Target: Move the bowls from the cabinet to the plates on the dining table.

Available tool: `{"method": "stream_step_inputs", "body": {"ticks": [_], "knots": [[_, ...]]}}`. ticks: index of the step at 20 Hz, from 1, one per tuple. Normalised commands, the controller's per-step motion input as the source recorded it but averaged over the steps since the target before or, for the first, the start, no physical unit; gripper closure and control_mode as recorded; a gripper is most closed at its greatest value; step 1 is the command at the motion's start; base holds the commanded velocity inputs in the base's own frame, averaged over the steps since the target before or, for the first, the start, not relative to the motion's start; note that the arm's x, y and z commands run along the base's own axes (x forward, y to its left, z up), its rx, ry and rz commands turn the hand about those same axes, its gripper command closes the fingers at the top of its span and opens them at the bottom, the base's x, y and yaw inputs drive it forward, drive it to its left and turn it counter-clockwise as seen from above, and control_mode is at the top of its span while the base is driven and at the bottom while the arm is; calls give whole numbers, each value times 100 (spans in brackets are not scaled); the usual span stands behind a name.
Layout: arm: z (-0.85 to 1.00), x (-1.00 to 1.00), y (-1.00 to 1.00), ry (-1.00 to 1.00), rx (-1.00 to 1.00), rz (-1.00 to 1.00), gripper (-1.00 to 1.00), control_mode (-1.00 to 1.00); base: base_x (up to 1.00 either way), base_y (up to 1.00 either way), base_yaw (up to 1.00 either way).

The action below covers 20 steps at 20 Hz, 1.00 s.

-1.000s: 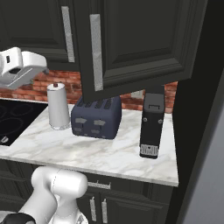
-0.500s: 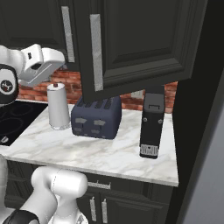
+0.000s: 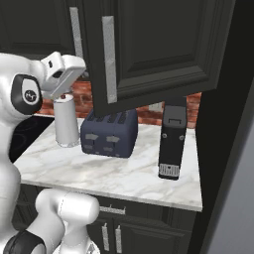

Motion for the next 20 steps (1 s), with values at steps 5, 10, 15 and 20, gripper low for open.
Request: {"method": "stream_step_inputs", "body": {"ticks": [5, 10, 15, 20], "knots": [[-14, 40, -17, 0, -10, 0, -100, -100, 0, 0, 0], [-3, 12, -25, 0, -7, 0, -100, -100, 0, 0, 0], [0, 3, -27, 0, -7, -1, -100, -100, 0, 0, 0], [0, 0, -24, 0, -7, -2, -100, -100, 0, 0, 0]]}}
